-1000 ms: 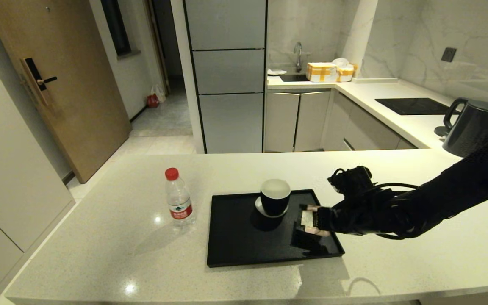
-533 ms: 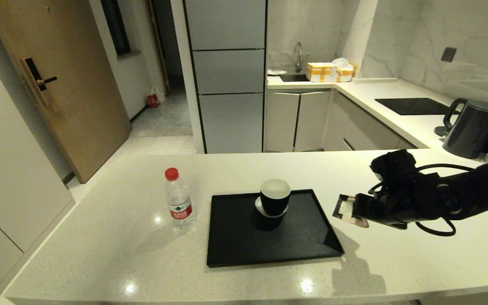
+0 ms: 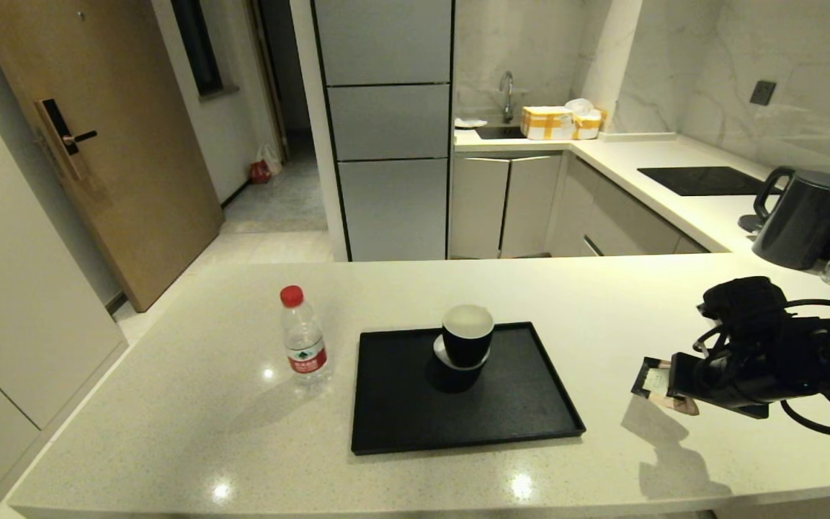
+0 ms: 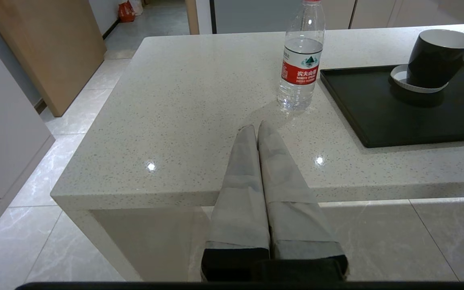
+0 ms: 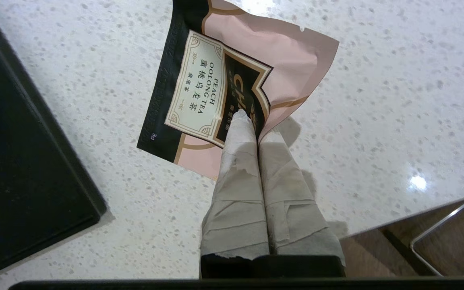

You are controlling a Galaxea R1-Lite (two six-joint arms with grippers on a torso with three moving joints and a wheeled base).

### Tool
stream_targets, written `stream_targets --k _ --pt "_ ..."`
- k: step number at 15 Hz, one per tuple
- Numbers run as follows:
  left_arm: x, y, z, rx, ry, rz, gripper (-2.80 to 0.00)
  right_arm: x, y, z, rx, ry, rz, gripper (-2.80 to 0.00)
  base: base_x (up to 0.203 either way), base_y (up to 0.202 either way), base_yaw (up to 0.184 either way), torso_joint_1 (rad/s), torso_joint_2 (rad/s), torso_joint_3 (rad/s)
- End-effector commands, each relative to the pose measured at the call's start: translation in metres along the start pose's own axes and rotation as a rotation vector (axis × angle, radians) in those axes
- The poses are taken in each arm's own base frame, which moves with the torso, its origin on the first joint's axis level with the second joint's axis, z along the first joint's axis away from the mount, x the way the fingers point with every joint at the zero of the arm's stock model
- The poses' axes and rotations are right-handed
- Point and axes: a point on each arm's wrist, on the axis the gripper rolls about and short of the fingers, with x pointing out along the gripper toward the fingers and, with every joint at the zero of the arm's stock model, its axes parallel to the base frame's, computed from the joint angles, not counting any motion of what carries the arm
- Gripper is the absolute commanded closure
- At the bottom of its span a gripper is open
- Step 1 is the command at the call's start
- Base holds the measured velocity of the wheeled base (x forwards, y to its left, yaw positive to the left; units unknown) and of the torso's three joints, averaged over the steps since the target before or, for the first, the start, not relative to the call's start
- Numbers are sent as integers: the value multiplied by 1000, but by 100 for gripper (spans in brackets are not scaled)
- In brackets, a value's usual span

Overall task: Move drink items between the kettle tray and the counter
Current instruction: Place it on the right

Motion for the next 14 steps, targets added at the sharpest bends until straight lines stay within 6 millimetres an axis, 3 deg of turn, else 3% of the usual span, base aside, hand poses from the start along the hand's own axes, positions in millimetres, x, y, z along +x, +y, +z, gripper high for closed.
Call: stream_targets --k 1,4,5,10,14 --pt "0 0 0 0 1 2 0 6 -1 1 5 -1 -1 0 0 0 0 0 0 0" --pt "0 0 0 0 2 1 0 21 0 -2 -13 7 -4 0 0 0 0 0 0 0" --pt "0 0 0 0 2 1 0 23 0 -2 -16 2 -1 -280 0 0 0 0 0 0" --pt "0 0 0 0 2 2 0 29 1 -2 -13 2 2 -280 0 0 0 0 0 0" --pt "0 0 0 0 2 1 0 -9 2 1 -18 -74 38 -280 0 0 0 0 0 0"
